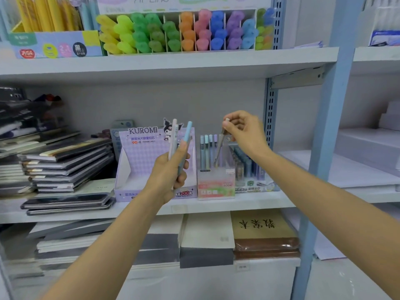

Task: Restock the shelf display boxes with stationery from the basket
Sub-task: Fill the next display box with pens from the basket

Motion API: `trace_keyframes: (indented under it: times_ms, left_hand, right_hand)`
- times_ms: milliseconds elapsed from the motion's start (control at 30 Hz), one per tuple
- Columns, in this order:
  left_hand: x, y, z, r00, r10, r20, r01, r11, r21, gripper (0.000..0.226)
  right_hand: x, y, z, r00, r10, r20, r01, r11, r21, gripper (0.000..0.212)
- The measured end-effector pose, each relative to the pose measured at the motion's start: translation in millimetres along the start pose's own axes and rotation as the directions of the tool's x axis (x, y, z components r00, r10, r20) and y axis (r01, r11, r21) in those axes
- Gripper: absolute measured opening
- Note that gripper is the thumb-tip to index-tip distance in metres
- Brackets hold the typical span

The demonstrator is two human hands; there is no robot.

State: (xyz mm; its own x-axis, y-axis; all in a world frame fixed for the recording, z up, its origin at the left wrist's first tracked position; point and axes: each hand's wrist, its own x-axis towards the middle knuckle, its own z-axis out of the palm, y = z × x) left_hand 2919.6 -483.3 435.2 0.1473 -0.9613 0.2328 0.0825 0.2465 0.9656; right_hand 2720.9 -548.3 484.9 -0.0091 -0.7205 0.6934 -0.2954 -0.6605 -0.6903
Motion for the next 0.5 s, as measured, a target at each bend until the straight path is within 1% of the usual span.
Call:
trace_keyframes:
  times_ms: [67,133,333,500]
  left_hand:
    - [3.2,-4.5,-2.1,0.997,-0.002,0.073,0.003,1.0,-0.008,0.037]
    - [6.5,-8.0,-4.9,0.994,0.006,0.109,-0.005,1.0,-0.009,0.035]
    - [14.4,-16.2,-14.5,0.994,0.001,0.113,-0.004,1.0,0.027,0.035]
    - [16.2,-19.3,-15.4,0.992,0.008,0.126,-0.007,1.0,-0.01,0.036]
  right_hand:
    - [-0.1,13.3,7.5,1.0,0.004,0.012,-0.003,0.998,-0.067,0.006]
    - [1.5,22.1,14.4,1.0,-0.01,0.013,0.011,0.991,-0.134,0.01]
    - [11.5,29.0,23.0,0.997,-0.055,0.059,0.067,0.969,-0.236,0.011]
    - [22.9,26.8,20.5,0.984,-0.041,0.172,0.077,0.975,-0.208,0.013]
